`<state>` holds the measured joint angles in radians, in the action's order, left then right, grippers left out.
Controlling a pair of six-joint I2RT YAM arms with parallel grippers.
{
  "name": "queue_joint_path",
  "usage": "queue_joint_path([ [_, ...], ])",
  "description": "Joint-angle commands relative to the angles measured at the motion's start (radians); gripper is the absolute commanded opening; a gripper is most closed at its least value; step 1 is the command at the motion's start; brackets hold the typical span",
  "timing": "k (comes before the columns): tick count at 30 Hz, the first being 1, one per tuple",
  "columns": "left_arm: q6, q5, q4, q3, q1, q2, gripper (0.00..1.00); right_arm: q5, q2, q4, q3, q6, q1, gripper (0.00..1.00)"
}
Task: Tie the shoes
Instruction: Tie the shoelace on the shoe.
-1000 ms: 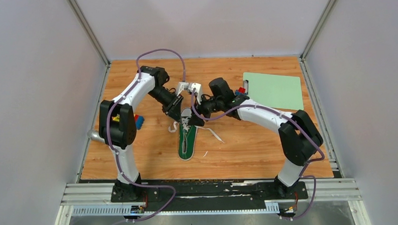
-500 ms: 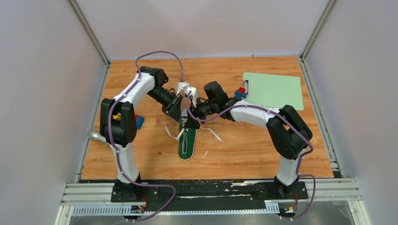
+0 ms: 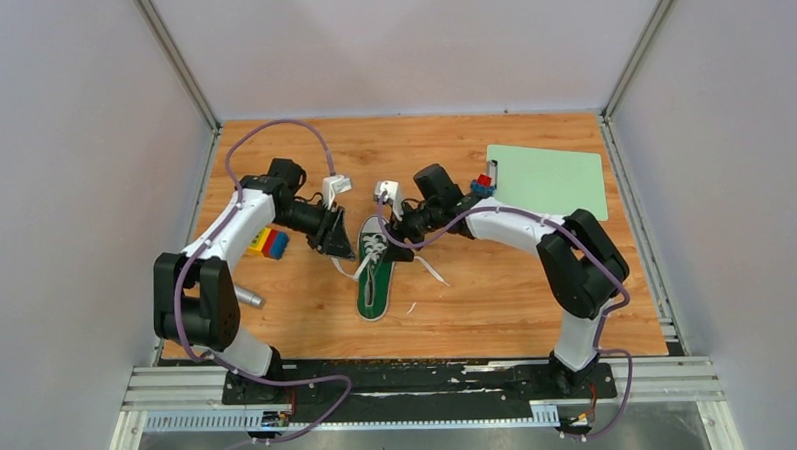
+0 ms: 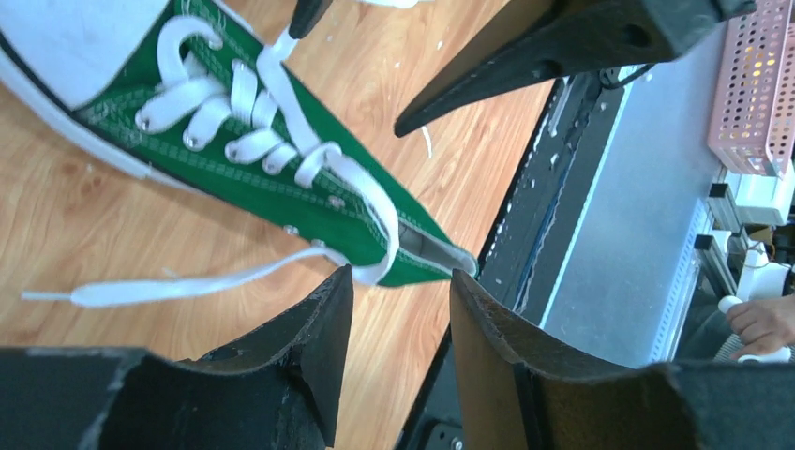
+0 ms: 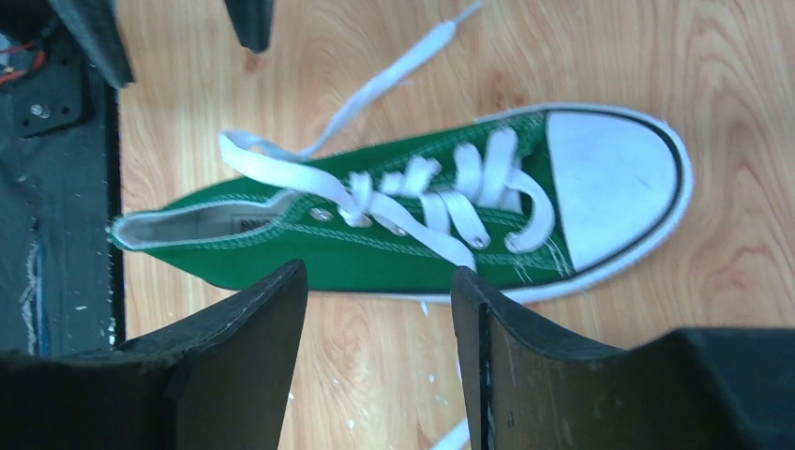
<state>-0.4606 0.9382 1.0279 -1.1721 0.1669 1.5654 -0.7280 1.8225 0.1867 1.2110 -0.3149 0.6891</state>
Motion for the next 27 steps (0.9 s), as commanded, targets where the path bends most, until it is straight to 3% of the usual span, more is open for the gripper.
queue_joint_path([
  [1, 0.122, 0.062, -0.223, 0.022, 0.035, -0.006, 0.51, 0.047, 0.016, 0.082, 0.017, -0.1, -0.059, 0.59],
  [8, 0.179, -0.009, -0.268, -0.008, 0.091, 0.08, 0.53, 0.081, 0.107, 0.084, 0.044, -0.127, -0.078, 0.61],
  [15, 0.129, 0.023, -0.143, -0.074, 0.098, 0.173, 0.53, 0.1, 0.196, 0.072, 0.07, -0.108, -0.077, 0.6],
  [17, 0.132, 0.02, -0.129, -0.075, 0.102, 0.185, 0.53, 0.106, 0.203, 0.069, 0.072, -0.108, -0.077, 0.54],
  [18, 0.132, 0.01, -0.128, -0.072, 0.106, 0.187, 0.51, 0.113, 0.204, 0.07, 0.073, -0.11, -0.078, 0.44],
  [19, 0.131, 0.006, -0.129, -0.07, 0.109, 0.19, 0.48, 0.123, 0.199, 0.072, 0.071, -0.112, -0.077, 0.33],
  [21, 0.133, -0.01, -0.119, -0.074, 0.112, 0.199, 0.28, 0.125, 0.167, 0.088, 0.059, -0.116, -0.089, 0.17],
  [25, 0.119, -0.084, -0.099, -0.086, 0.107, 0.194, 0.04, 0.082, 0.05, 0.159, 0.004, -0.102, -0.171, 0.0],
  [27, 0.134, -0.13, -0.118, -0.073, 0.102, 0.184, 0.0, 0.062, -0.015, 0.189, -0.032, -0.101, -0.213, 0.0],
])
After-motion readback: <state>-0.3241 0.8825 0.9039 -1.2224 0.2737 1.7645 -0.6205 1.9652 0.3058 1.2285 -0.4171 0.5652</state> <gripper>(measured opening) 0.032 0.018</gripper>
